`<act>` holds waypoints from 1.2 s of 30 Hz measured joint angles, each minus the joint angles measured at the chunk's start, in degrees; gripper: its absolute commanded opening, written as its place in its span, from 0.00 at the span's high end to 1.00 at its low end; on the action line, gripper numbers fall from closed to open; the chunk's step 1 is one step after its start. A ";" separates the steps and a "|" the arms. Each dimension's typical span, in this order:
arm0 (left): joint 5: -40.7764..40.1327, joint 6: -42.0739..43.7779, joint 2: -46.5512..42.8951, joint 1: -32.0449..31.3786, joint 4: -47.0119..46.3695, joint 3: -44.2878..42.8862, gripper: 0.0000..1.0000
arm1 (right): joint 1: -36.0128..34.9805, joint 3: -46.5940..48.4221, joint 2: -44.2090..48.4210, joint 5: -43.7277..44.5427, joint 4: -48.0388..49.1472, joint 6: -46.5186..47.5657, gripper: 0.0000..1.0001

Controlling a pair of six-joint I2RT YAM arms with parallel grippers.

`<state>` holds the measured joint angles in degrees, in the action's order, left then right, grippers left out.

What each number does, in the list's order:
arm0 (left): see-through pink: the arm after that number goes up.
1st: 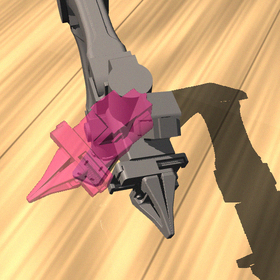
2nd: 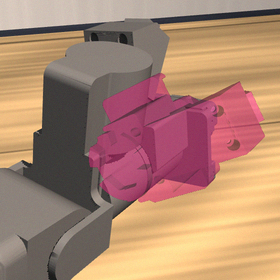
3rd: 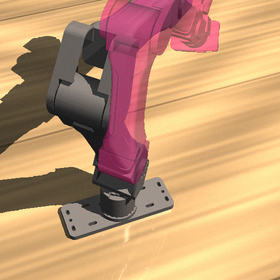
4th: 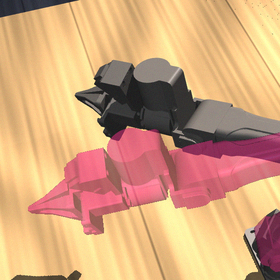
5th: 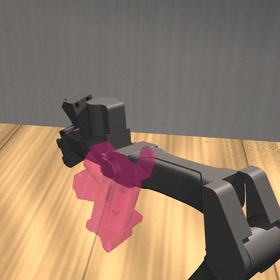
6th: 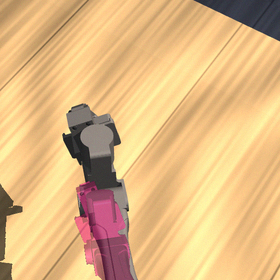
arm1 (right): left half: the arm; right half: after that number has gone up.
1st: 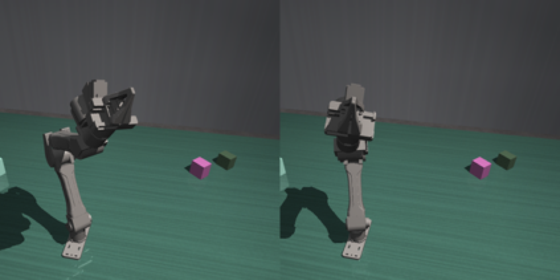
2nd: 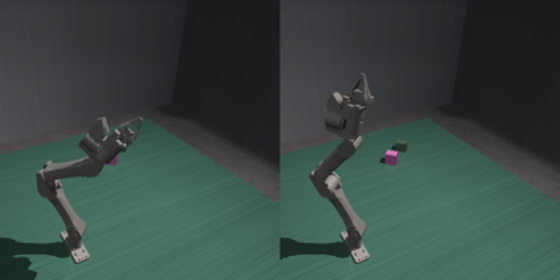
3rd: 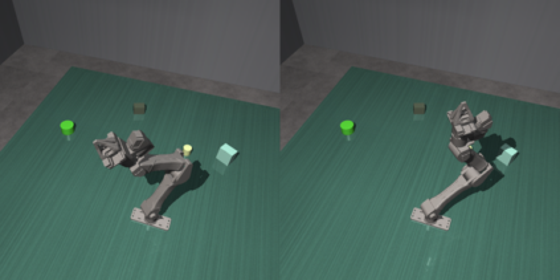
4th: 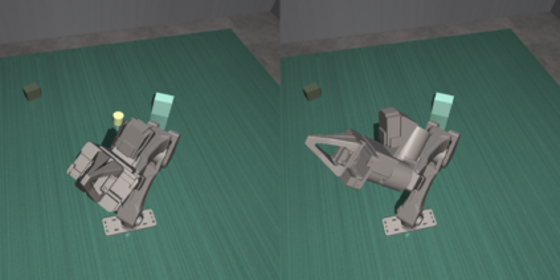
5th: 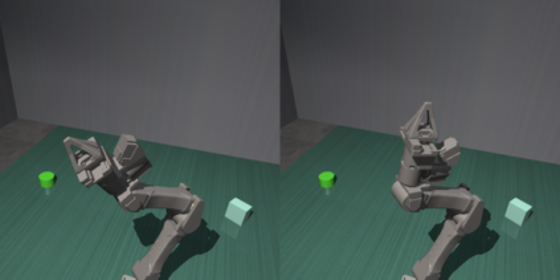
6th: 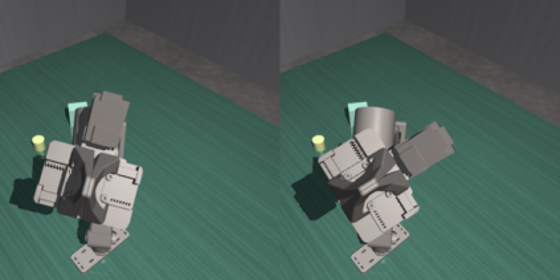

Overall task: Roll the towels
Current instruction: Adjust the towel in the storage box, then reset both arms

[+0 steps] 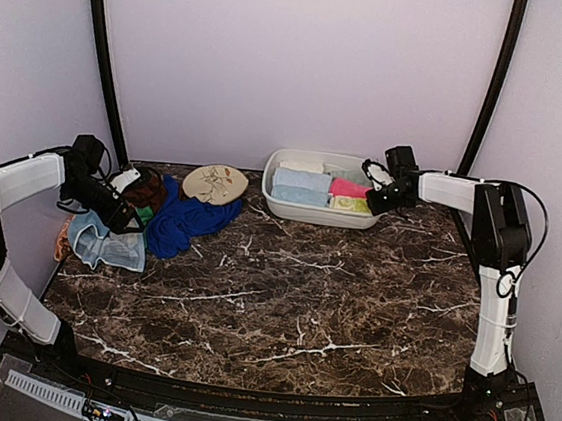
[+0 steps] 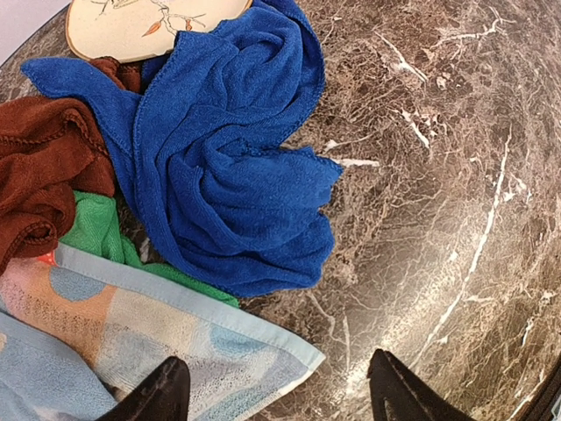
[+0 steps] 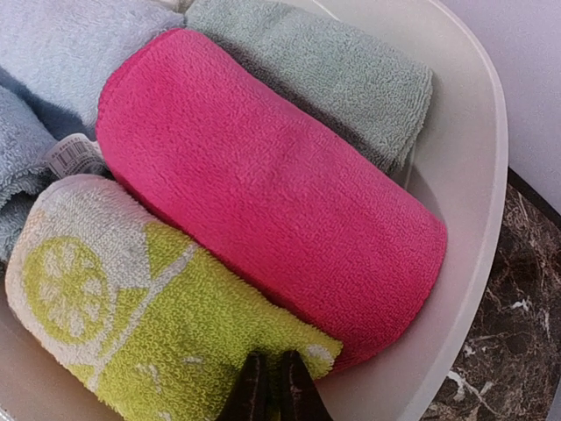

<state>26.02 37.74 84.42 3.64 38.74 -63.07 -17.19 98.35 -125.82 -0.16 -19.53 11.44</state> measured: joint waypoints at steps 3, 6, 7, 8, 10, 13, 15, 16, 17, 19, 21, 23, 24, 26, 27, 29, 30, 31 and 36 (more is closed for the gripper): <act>-0.09 -0.04 0.63 0.00 -0.13 0.00 0.28 | -0.24 0.94 -0.52 0.98 -0.72 0.00 0.89; -0.13 -0.24 1.03 0.00 -0.13 0.00 0.26 | -0.66 1.27 -0.55 2.25 -1.25 0.11 0.65; -0.17 -0.31 1.07 0.00 -0.13 0.00 0.23 | -0.76 1.31 -0.48 2.64 -1.22 -0.28 0.52; -0.26 -0.42 1.07 0.00 -0.15 0.00 0.21 | -0.87 1.29 -0.26 3.06 -1.14 -0.33 0.38; -0.85 -0.85 1.05 0.00 -0.39 0.00 0.17 | -0.98 0.98 0.68 3.91 -1.09 -1.36 0.02; -2.36 -1.79 0.57 0.11 -1.64 0.09 0.12 | -1.03 -0.96 4.07 5.09 -0.70 -2.03 0.01; -3.34 -2.69 -0.52 0.35 -2.84 0.35 0.08 | -1.14 -2.29 7.45 5.99 -0.17 -2.80 0.00; -4.02 -3.39 -1.33 0.55 -3.58 0.44 0.04 | -1.18 -2.84 9.40 6.40 0.28 -3.28 0.00; -4.52 -3.82 -1.99 0.76 -4.24 0.44 0.01 | -1.20 -3.58 11.69 6.71 0.98 -3.74 0.00; -5.68 -4.85 -3.32 1.29 -5.92 0.44 0.01 | -1.20 -5.62 16.48 7.30 2.91 -4.92 0.00; -6.60 -6.14 -4.74 2.21 -8.00 0.42 0.01 | -1.20 -8.85 21.73 7.67 5.53 -6.21 0.00; -7.96 -8.26 -6.40 3.45 -11.15 0.52 0.01 | -1.20 -13.79 27.36 7.65 8.74 -7.58 0.00; -9.01 -9.53 -7.26 3.93 -13.22 0.92 0.01 | -1.20 -17.31 30.62 7.58 10.75 -8.59 0.00; -10.93 -12.50 -9.44 4.55 -18.25 3.15 0.01 | -1.18 -25.94 37.09 7.76 14.71 -10.78 0.00; -11.54 -13.86 -10.60 4.92 -20.48 4.83 0.01 | -1.16 -30.91 40.04 8.20 17.18 -12.31 0.00; -11.45 -16.33 -12.07 5.25 -24.83 8.81 0.01 | -1.07 -41.00 44.98 10.21 21.59 -15.37 0.00; -11.04 -17.46 -12.26 5.22 -26.60 10.82 0.01 | -1.01 -46.42 47.23 11.50 24.09 -16.83 0.00; -10.54 -18.80 -12.37 5.25 -29.07 13.51 0.01 | -0.83 -52.68 49.62 13.00 26.99 -18.25 0.00; -8.63 -25.20 -13.29 5.25 -43.89 30.12 0.01 | 0.37 -72.54 59.08 22.62 33.70 -23.61 0.00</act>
<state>17.39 12.53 71.13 8.88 -5.15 -32.95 -16.82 25.80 -66.74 22.46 14.17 -12.16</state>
